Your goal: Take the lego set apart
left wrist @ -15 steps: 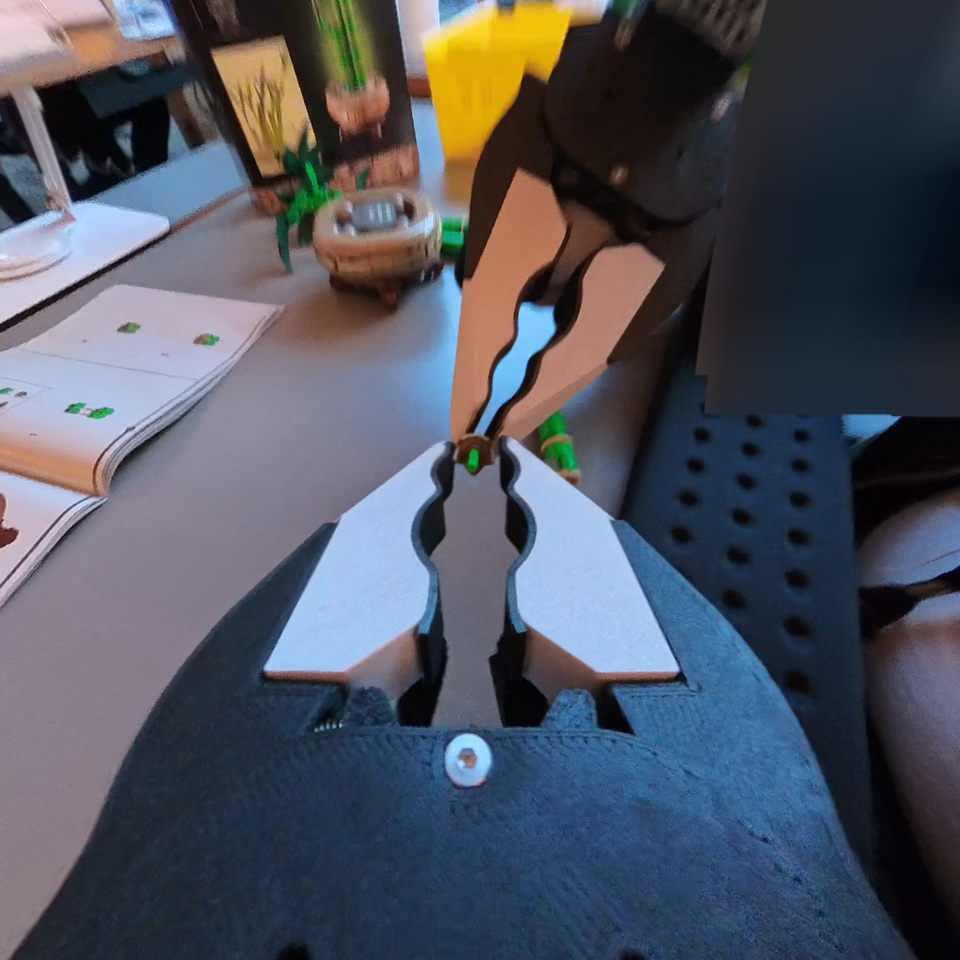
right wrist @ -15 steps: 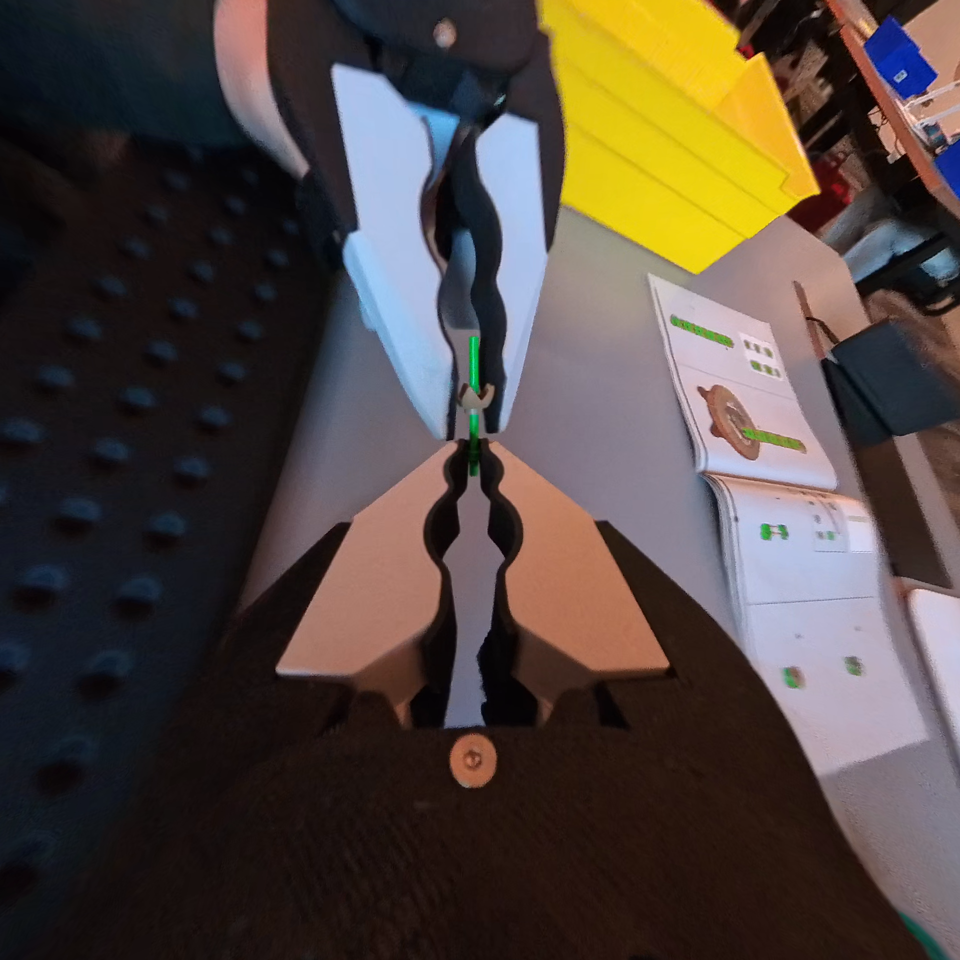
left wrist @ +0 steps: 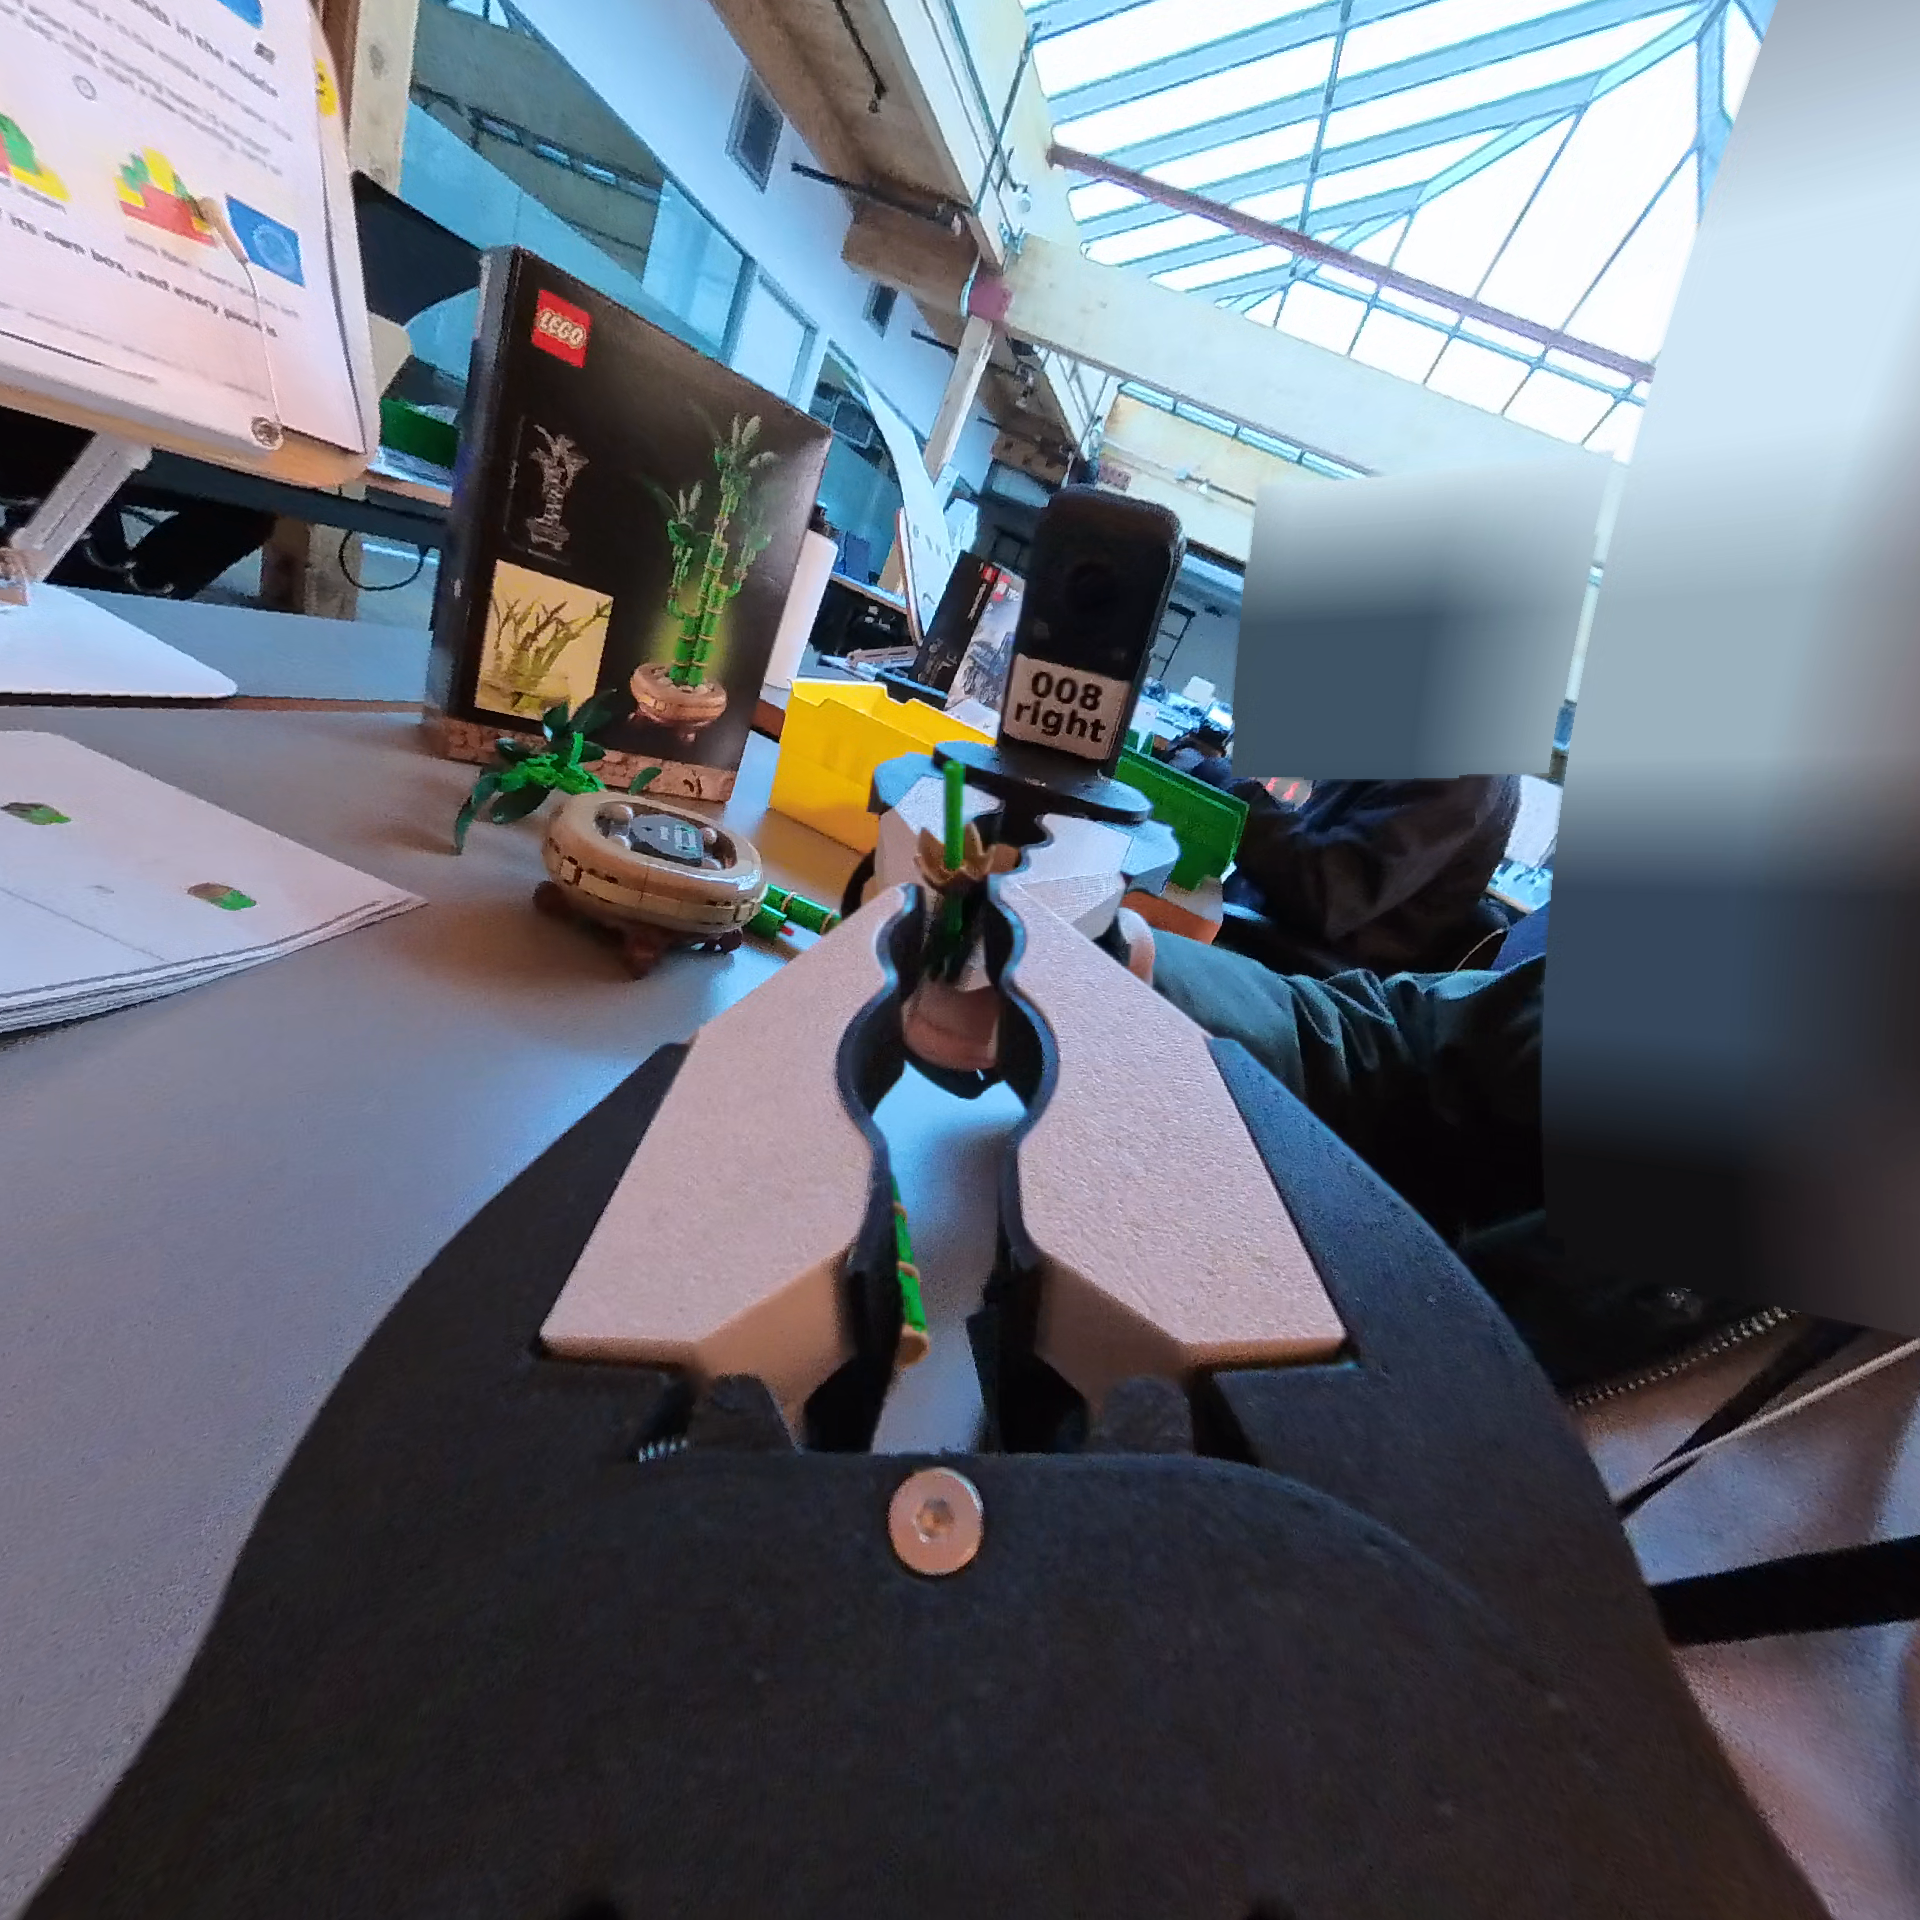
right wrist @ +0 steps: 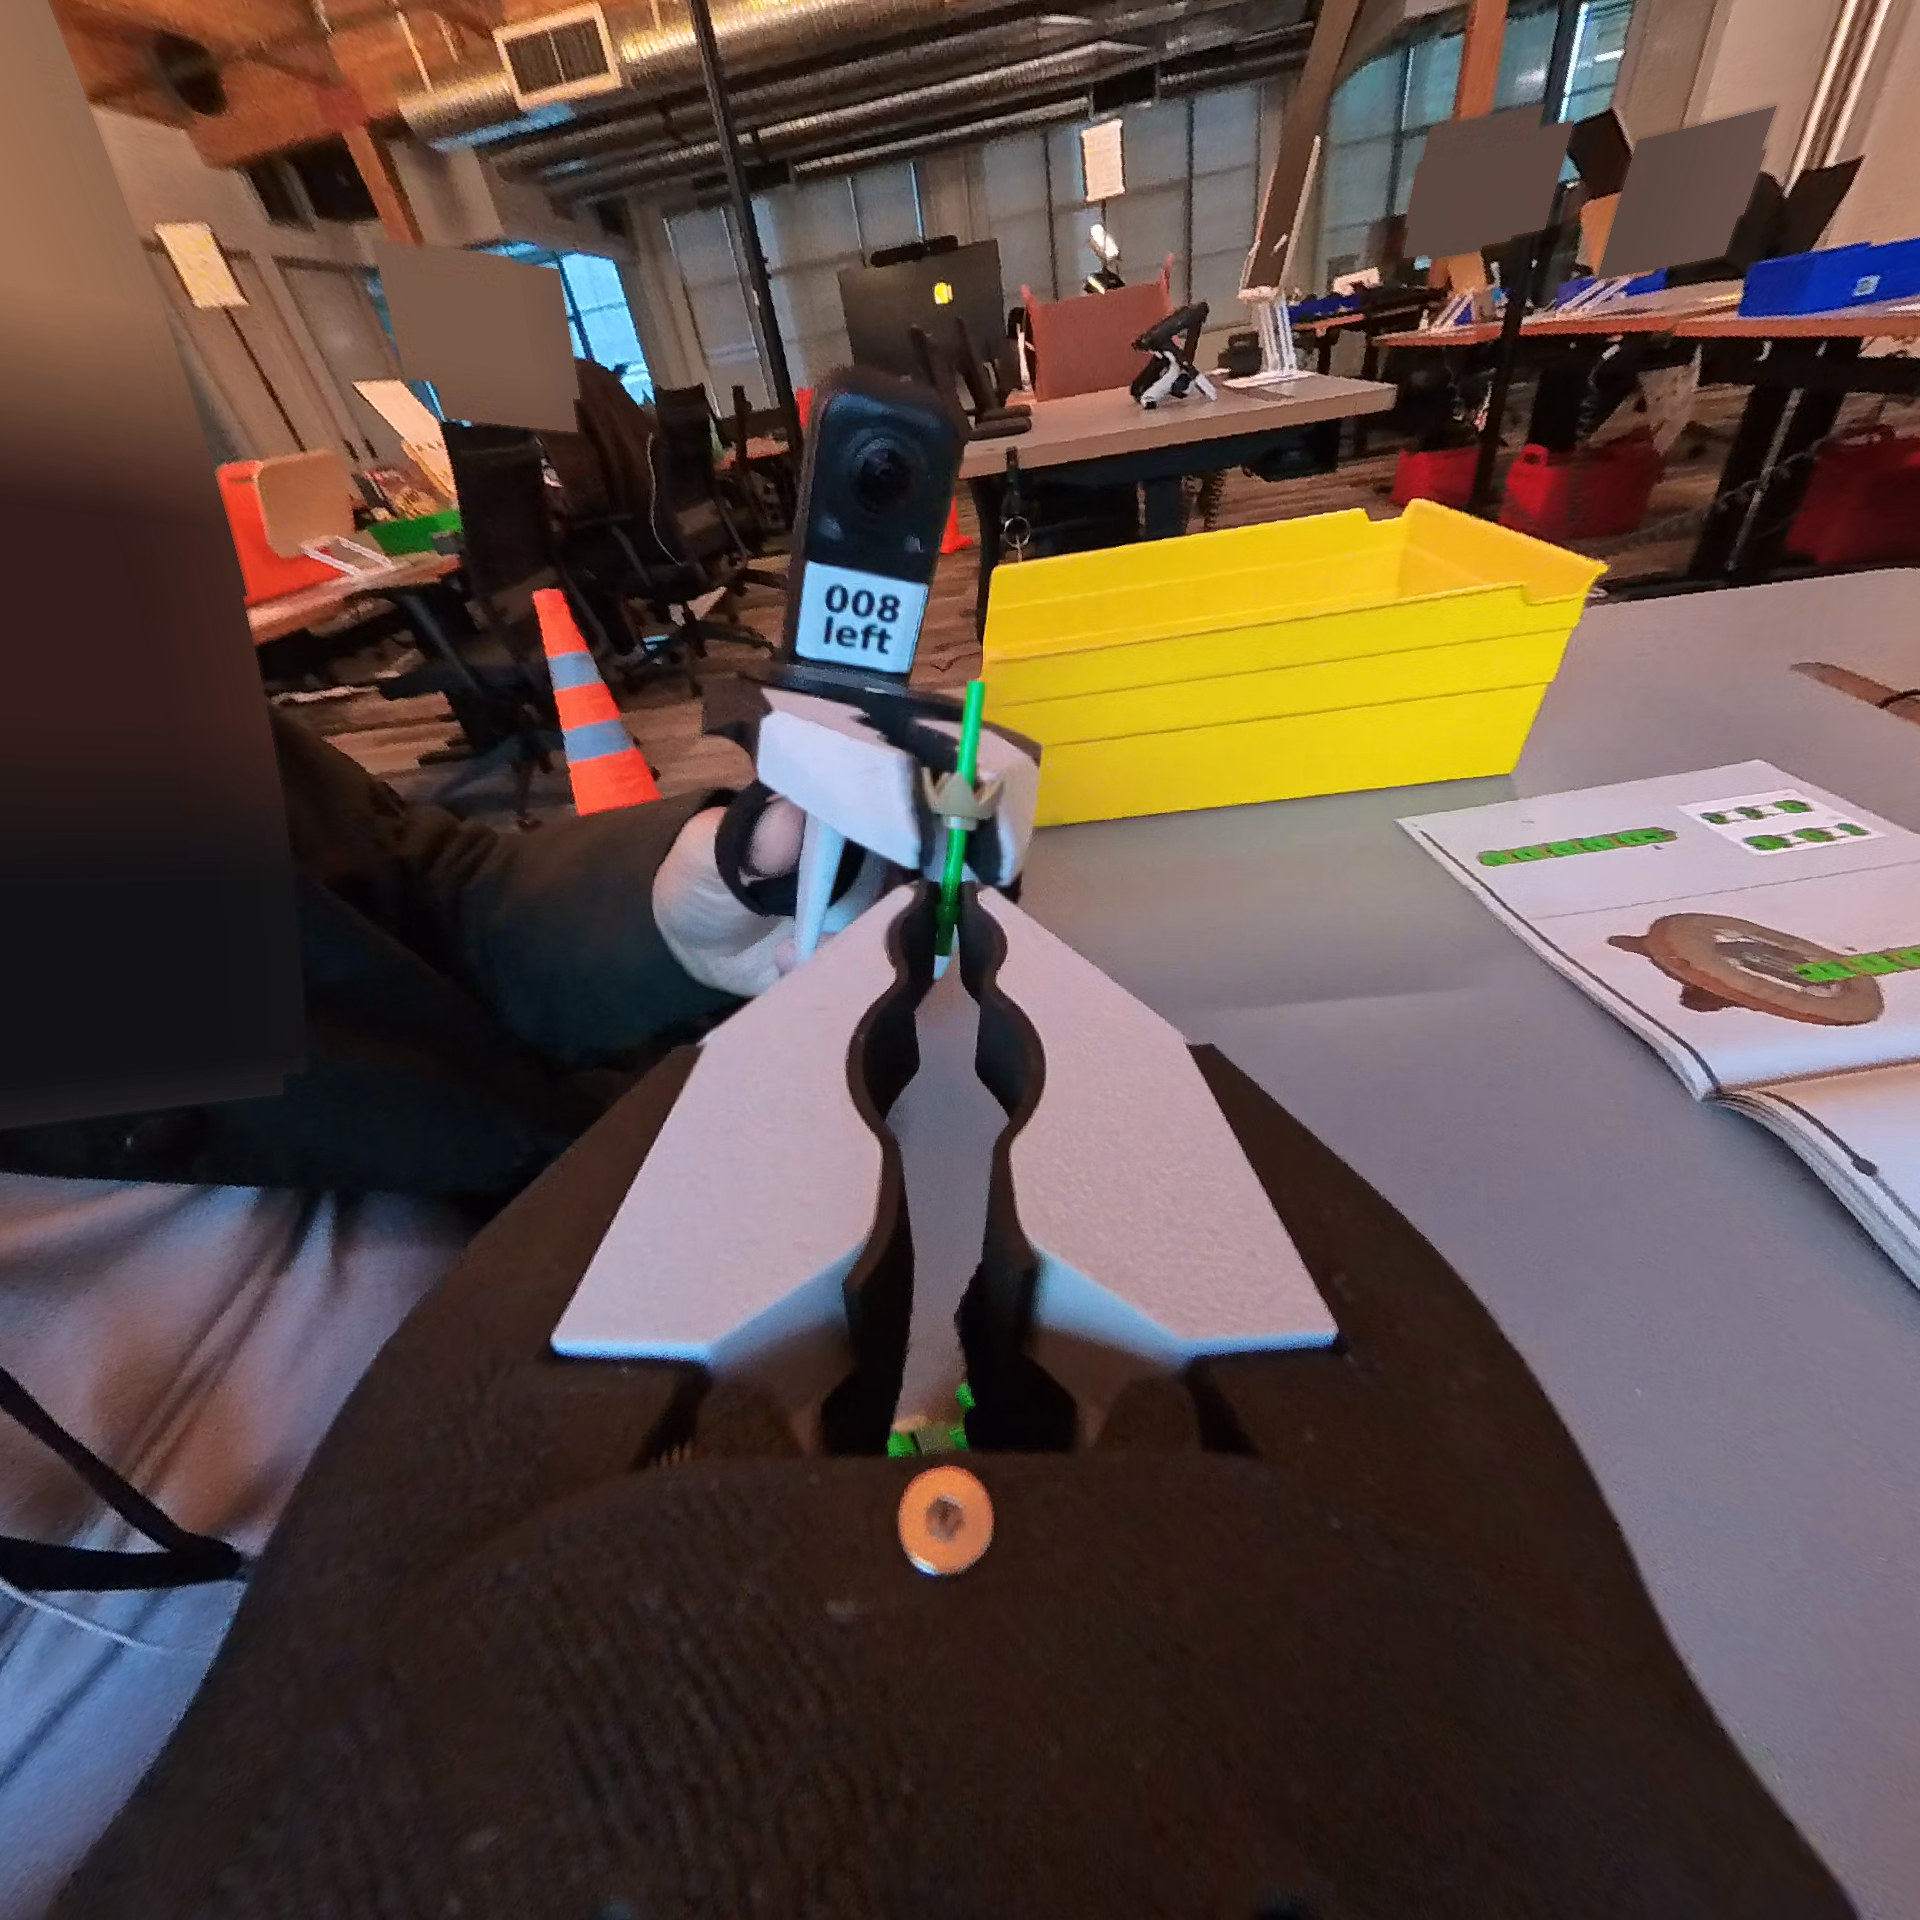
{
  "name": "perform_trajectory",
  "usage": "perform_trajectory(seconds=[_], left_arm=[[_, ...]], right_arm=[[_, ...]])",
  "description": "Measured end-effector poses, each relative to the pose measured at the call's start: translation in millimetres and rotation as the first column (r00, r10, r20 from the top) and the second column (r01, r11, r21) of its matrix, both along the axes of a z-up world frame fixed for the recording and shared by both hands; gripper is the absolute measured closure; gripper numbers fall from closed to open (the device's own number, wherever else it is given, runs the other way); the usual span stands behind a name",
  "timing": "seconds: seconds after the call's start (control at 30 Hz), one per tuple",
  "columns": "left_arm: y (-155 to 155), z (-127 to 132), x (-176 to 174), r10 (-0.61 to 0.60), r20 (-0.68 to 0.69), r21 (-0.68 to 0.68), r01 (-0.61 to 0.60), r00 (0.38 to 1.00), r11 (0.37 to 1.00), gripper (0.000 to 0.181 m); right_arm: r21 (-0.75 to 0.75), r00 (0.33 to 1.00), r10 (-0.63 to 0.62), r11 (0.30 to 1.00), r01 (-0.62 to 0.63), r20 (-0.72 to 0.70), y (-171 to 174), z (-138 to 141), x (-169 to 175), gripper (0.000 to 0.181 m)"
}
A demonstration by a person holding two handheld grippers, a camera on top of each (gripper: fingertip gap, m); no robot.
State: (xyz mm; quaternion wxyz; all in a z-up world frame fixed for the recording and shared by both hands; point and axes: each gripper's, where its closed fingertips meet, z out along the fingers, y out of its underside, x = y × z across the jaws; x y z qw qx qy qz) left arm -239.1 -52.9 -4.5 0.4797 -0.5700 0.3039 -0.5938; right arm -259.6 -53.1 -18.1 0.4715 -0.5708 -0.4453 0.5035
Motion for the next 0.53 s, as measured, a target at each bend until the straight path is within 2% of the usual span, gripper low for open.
perform_trajectory(seconds=[0.23, 0.33, 0.53], left_arm=[[-5.1, 3.8, 1.2, -0.020, 0.020, 0.022, 0.020, 1.000, 1.000, 0.175], [-7.0, 6.5, 2.5, 0.015, 0.007, 0.077, -0.015, 1.000, 0.997, 0.176], [-14.7, 13.5, 2.0, 0.100, -0.018, 0.241, -0.093, 0.995, 0.966, 0.177]], right_arm=[[-0.035, 0.997, 0.061, 0.997, -0.062, -0.036, -8.1, 4.4, 0.5, 0.179], [-0.072, 0.994, 0.083, 0.993, -0.089, -0.071, -9.4, 7.3, 1.8, 0.179], [-0.018, 0.991, 0.109, 0.994, -0.110, -0.080, -17.2, 13.1, -0.1, 0.179]])
